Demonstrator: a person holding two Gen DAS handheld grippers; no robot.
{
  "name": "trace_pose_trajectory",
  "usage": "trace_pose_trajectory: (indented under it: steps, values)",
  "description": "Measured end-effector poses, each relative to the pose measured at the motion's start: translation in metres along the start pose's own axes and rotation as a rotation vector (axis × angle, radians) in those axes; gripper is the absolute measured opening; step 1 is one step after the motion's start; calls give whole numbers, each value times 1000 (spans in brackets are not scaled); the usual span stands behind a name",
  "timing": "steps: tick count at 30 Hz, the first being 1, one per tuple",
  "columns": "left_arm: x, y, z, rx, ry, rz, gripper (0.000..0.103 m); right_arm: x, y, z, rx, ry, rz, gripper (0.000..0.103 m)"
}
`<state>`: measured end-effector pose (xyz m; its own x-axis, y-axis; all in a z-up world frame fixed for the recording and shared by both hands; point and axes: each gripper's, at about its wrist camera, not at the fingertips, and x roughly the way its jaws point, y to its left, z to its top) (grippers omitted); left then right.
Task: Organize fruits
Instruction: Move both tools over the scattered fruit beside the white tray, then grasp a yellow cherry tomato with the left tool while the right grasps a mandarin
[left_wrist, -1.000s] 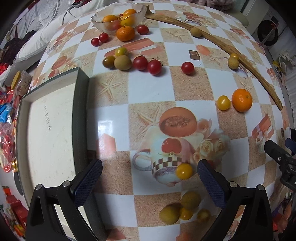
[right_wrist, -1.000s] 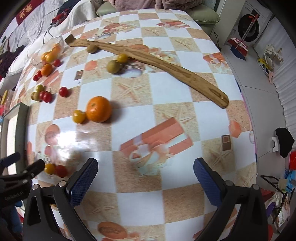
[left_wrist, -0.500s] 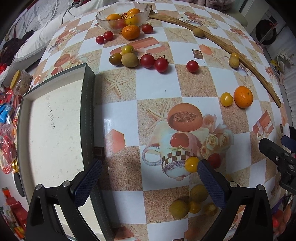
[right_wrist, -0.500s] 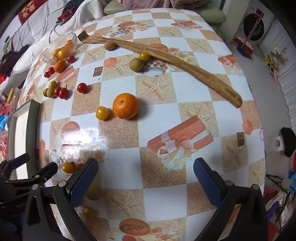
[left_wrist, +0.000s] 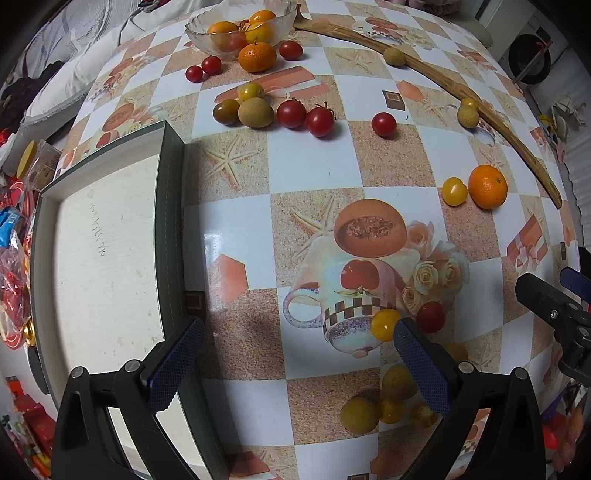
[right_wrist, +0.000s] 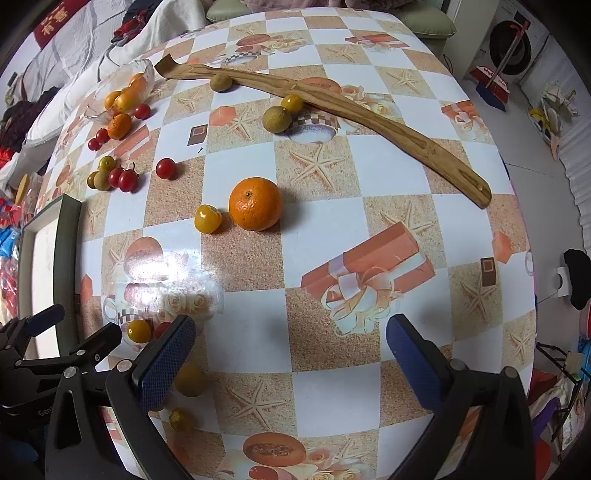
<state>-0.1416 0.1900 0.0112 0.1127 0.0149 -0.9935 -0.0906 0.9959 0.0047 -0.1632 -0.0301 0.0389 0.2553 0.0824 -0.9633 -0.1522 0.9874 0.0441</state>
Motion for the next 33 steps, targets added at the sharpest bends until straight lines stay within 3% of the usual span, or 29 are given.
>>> trace_pose_trajectory:
  steps: [20,26,33]
  values:
    - [25,32,-7,-19,4,-5,103,2,3,1,4,6,7,103]
    - [19,24,-11,-1,-14,-31,103,2,4,1,1,4,3,103]
    - [14,13,10,17,-58,-39,103,7,2,11,-1,-5,-4,103]
